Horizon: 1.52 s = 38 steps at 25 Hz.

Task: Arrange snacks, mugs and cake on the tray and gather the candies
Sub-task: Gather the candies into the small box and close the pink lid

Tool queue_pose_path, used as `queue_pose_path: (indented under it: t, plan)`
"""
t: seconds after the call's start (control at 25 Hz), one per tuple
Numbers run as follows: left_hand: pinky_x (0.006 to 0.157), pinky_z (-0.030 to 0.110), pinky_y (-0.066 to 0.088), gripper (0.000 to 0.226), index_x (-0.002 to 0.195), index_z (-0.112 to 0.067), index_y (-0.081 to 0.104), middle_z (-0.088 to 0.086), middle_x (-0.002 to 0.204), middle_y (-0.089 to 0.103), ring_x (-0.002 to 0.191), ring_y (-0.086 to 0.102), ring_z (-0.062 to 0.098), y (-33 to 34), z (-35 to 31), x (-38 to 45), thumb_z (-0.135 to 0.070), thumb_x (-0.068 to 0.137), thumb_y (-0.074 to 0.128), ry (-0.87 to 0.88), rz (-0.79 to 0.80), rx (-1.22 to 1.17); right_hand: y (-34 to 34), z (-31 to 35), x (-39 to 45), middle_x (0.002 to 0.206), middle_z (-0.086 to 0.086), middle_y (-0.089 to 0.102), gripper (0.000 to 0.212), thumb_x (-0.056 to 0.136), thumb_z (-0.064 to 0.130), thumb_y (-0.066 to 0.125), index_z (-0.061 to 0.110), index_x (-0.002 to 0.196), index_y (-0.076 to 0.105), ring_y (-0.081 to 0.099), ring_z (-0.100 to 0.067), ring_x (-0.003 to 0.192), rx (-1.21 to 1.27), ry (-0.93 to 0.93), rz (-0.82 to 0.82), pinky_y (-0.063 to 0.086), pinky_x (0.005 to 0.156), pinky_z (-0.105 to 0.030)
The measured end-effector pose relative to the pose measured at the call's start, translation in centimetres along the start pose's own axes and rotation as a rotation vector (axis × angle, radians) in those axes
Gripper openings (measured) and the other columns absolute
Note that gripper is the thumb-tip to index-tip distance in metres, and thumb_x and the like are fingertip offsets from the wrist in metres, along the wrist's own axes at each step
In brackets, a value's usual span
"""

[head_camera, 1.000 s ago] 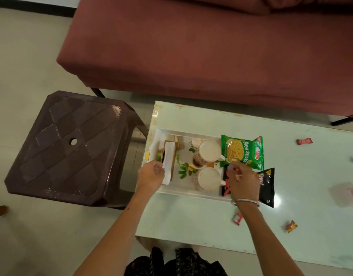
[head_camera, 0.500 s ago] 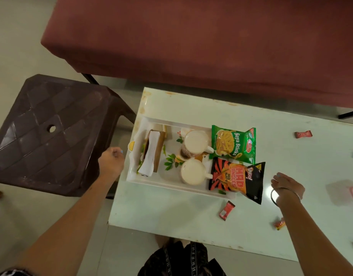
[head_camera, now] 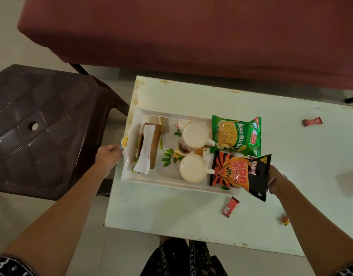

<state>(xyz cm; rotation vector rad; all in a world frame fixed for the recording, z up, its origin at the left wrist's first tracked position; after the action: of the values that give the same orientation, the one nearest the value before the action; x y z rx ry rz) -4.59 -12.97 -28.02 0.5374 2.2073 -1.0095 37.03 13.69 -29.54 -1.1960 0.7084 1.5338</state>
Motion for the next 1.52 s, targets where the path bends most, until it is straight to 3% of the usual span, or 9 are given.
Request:
queue_pose_path:
  t: [0.12, 0.28, 0.48, 0.6, 0.72, 0.84, 1.16, 1.32, 1.52]
  plan:
    - [0.089, 0.043, 0.054, 0.025, 0.107, -0.005, 0.062, 0.017, 0.11, 0.066, 0.095, 0.066, 0.029, 0.5, 0.0, 0.6, -0.008, 0.082, 0.066, -0.05, -0.006, -0.124, 0.7, -0.1, 0.5, 0.055, -0.009, 0.069, 0.036, 0.097, 0.034, 0.034, 0.012, 0.082, 0.059, 0.055, -0.029, 0.072, 0.056, -0.023, 0.009, 0.045, 0.07, -0.036]
    - [0.091, 0.049, 0.053, 0.028, 0.104, -0.006, 0.064, 0.015, 0.112, 0.065, 0.099, 0.065, 0.03, 1.3, -0.3, 0.9, -0.005, 0.077, 0.071, -0.074, -0.01, -0.165, 0.6, -0.1, 1.2, 0.079, -0.013, 0.061, 0.036, 0.097, 0.032, 0.03, 0.013, 0.082, 0.057, 0.054, -0.029, 0.073, 0.103, -0.023, -0.028, 0.045, 0.071, -0.036]
    - [0.084, 0.044, 0.055, 0.036, 0.11, -0.004, 0.062, 0.014, 0.108, 0.065, 0.089, 0.065, 0.025, 1.4, -0.5, 1.0, 0.0, 0.075, 0.07, -0.115, 0.016, -0.233, -0.1, 0.0, 2.1, 0.045, -0.005, 0.063, 0.034, 0.094, 0.027, 0.032, 0.015, 0.073, 0.056, 0.059, -0.025, 0.056, 0.155, -0.035, -0.087, 0.046, 0.061, -0.027]
    - [0.078, 0.04, 0.056, 0.035, 0.107, -0.004, 0.063, 0.011, 0.101, 0.065, 0.085, 0.065, 0.024, 1.3, -0.5, 0.7, 0.001, 0.074, 0.071, -0.107, 0.023, -0.232, -0.1, -0.1, 2.3, 0.039, -0.002, 0.06, 0.034, 0.093, 0.025, 0.031, 0.016, 0.07, 0.053, 0.059, -0.018, 0.036, 0.184, -0.029, -0.103, 0.047, 0.057, -0.026]
    - [0.074, 0.038, 0.055, 0.034, 0.106, -0.004, 0.063, 0.01, 0.099, 0.065, 0.084, 0.065, 0.024, 1.4, -0.4, 0.4, 0.002, 0.073, 0.071, -0.109, 0.044, -0.244, -0.7, -0.4, 2.2, 0.039, -0.002, 0.057, 0.033, 0.092, 0.024, 0.031, 0.016, 0.068, 0.051, 0.056, -0.017, 0.034, 0.197, -0.029, -0.124, 0.043, 0.06, -0.027]
    - [0.073, 0.038, 0.055, 0.033, 0.104, -0.004, 0.063, 0.011, 0.1, 0.064, 0.085, 0.064, 0.024, 1.5, -0.5, -0.3, 0.003, 0.073, 0.07, -0.112, 0.054, -0.249, -1.8, -0.5, 1.4, 0.034, 0.0, 0.055, 0.033, 0.092, 0.023, 0.031, 0.016, 0.066, 0.049, 0.054, -0.014, 0.029, 0.169, -0.04, -0.163, 0.047, 0.046, -0.019]
    - [0.075, 0.039, 0.05, 0.032, 0.107, 0.0, 0.061, 0.014, 0.101, 0.062, 0.083, 0.062, 0.026, 3.7, -4.1, -5.0, 0.008, 0.076, 0.066, -0.016, 0.143, -0.28, -6.9, 1.1, -2.4, 0.035, -0.002, 0.056, 0.033, 0.092, 0.024, 0.032, 0.014, 0.066, 0.05, 0.051, -0.023, 0.05, 0.226, -0.049, -0.156, 0.041, 0.058, -0.028]
    - [0.078, 0.041, 0.05, 0.034, 0.111, 0.004, 0.059, 0.016, 0.102, 0.061, 0.081, 0.061, 0.028, 6.7, -5.1, -8.5, 0.01, 0.078, 0.064, 0.008, 0.163, -0.304, -11.6, 2.5, -3.6, 0.053, -0.01, 0.056, 0.032, 0.091, 0.024, 0.031, 0.014, 0.066, 0.048, 0.046, -0.024, 0.06, 0.218, -0.062, -0.165, 0.037, 0.061, -0.028]
    - [0.061, 0.032, 0.057, 0.028, 0.104, 0.002, 0.059, 0.007, 0.066, 0.067, 0.059, 0.064, 0.019, 11.6, -4.6, -13.3, 0.013, 0.077, 0.061, 0.026, 0.164, -0.362, -17.8, 4.9, -4.0, 0.034, -0.002, 0.055, 0.035, 0.092, 0.023, 0.029, 0.015, 0.064, 0.048, 0.055, -0.023, 0.044, 0.175, -0.1, -0.148, 0.038, 0.056, -0.027]
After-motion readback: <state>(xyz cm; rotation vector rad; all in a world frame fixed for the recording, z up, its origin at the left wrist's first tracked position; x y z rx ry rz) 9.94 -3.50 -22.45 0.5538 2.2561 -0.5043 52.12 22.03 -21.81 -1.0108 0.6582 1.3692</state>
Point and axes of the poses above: each hand's wrist, its own x-axis towards the middle knuckle, its own y-axis out of the palm, z = x × y, the point moved 7 cm from there along x, towards the middle knuckle
